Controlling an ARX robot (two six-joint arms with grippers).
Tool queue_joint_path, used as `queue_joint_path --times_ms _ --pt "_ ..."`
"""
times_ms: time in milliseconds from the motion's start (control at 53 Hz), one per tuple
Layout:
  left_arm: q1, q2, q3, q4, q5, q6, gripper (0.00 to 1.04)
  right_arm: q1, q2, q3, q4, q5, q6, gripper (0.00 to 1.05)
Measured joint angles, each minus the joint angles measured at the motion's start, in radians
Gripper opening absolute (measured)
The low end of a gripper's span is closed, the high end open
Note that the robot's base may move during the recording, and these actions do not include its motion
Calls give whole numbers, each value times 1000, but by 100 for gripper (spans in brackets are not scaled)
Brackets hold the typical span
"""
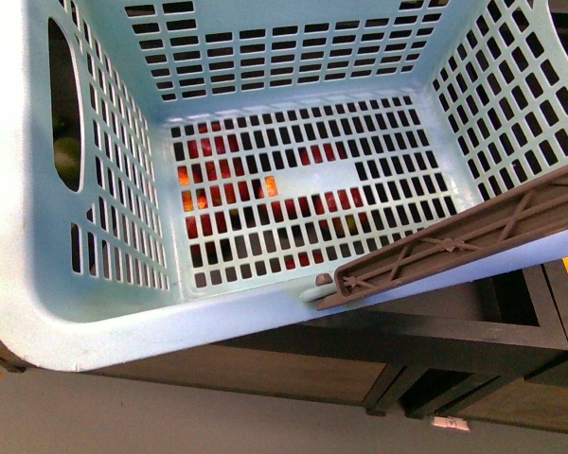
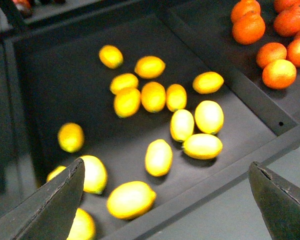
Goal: Pick lemon and mango into basket
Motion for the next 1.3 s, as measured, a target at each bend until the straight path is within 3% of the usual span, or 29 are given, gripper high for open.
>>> queue_joint_path --times_ms 132,302,472,661,906,1303 --pt "0 0 0 0 1 0 4 -29 330 129 42 -38 -221 96" --pt "0 0 0 0 0 0 4 -27 623 298 -58 -111 -528 96" --pt "0 0 0 0 0 0 4 21 746 459 -219 -182 -799 96" --pt "0 0 0 0 0 0 4 86 840 530 -320 -175 -1013 96" --pt "0 0 0 0 0 0 4 190 965 610 -320 -168 -1101 96" --pt "0 0 0 0 0 -1 4 283 1075 716 -308 -159 -1093 96"
